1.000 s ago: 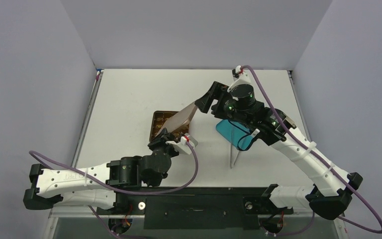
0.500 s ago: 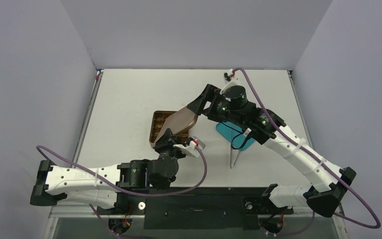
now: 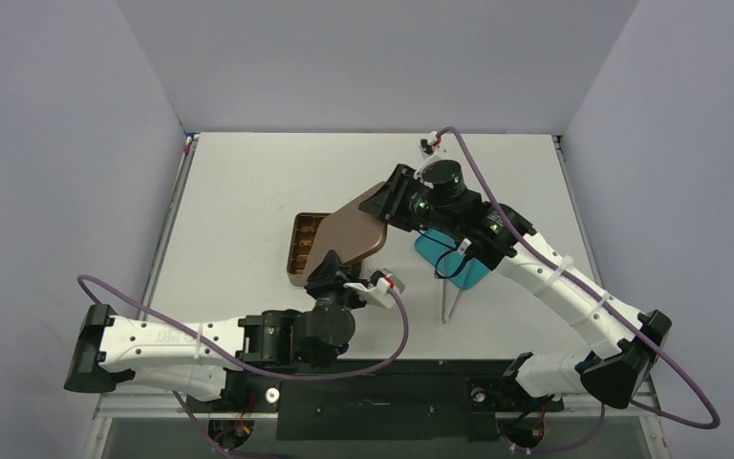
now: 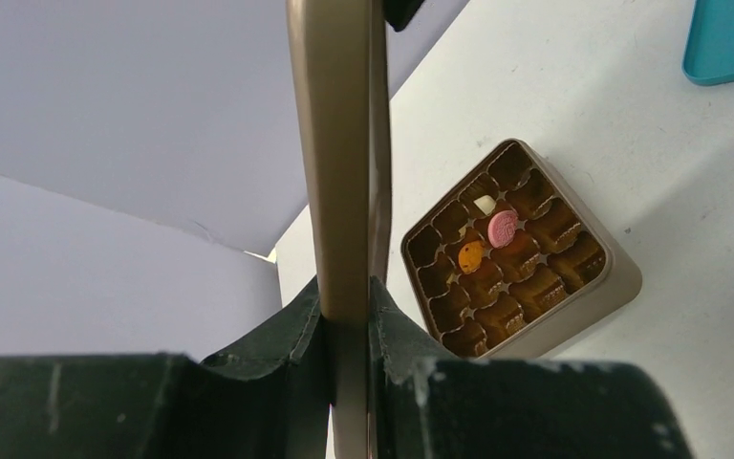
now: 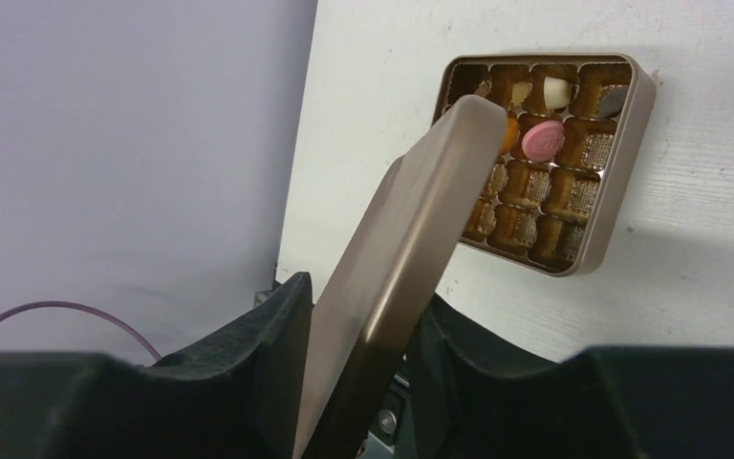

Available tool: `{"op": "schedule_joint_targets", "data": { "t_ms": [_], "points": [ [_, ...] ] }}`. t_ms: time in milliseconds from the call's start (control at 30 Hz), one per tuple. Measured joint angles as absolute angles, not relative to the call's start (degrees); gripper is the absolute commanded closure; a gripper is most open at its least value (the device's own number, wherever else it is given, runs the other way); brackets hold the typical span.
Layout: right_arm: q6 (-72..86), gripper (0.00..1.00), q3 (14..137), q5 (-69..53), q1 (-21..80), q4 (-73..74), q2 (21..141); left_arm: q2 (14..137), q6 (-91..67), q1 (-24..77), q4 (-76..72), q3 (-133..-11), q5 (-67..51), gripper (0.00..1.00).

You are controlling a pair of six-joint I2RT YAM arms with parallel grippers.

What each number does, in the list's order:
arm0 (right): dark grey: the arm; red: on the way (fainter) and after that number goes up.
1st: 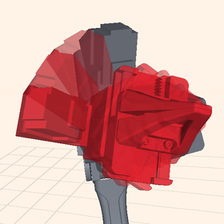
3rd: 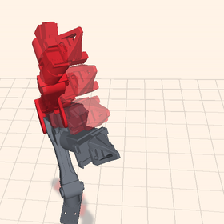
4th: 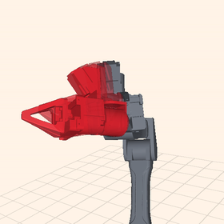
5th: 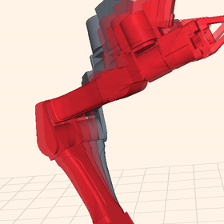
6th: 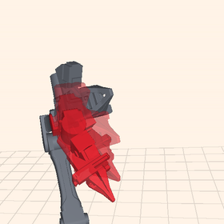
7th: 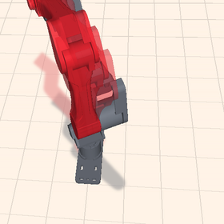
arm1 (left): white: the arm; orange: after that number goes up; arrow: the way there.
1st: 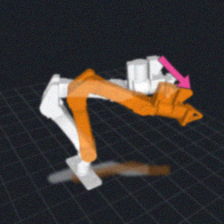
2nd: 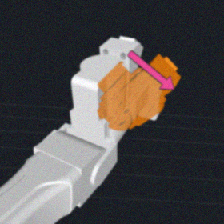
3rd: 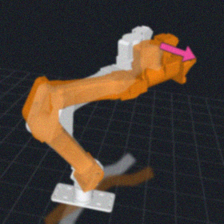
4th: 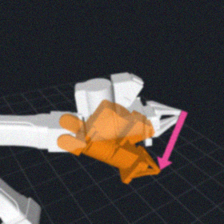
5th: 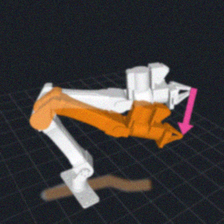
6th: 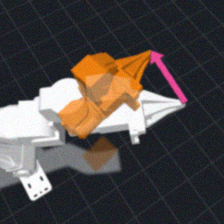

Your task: Pack the cookies

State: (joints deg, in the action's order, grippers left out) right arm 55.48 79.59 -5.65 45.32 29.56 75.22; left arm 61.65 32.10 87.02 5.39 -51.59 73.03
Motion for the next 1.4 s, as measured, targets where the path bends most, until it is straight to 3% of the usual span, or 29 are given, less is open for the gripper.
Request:
{"op": "schedule_joint_targets", "data": {
  "t_ms": [267, 300, 500, 667, 900, 1400],
  "points": [
    [58.7, 0.99, 79.6, -6.7, 44.6, 27.9, 75.2, 64.0, 31.3, 87.5, 6.8, -51.2, 72.1, 0.64],
    [58.6, 1.0, 79.6, -7.0, 44.7, 27.6, 75.2, 64.0, 30.4, 87.5, 7.1, -51.2, 71.9, 0.54],
    [57.1, 1.0, 79.4, -8.4, 44.6, 27.0, 75.2, 63.0, 24.5, 87.5, 9.9, -51.2, 70.2, 0.21],
    [56.1, 1.0, 77.8, -8.4, 44.3, 26.7, 75.2, 59.7, 19.1, 87.4, 13.0, -51.2, 66.3, 0.05],
    [55.7, 1.0, 73.4, -8.4, 43.1, 25.1, 73.3, 56.7, 10.4, 85.0, 19.0, -52.0, 56.8, 0.03],
    [56.9, 1.0, 57.8, -9.8, 37.9, 6.9, 70.2, 52.8, -6.6, 52.9, 29.9, -57.7, 25.7, 0.03]
  ]
}}
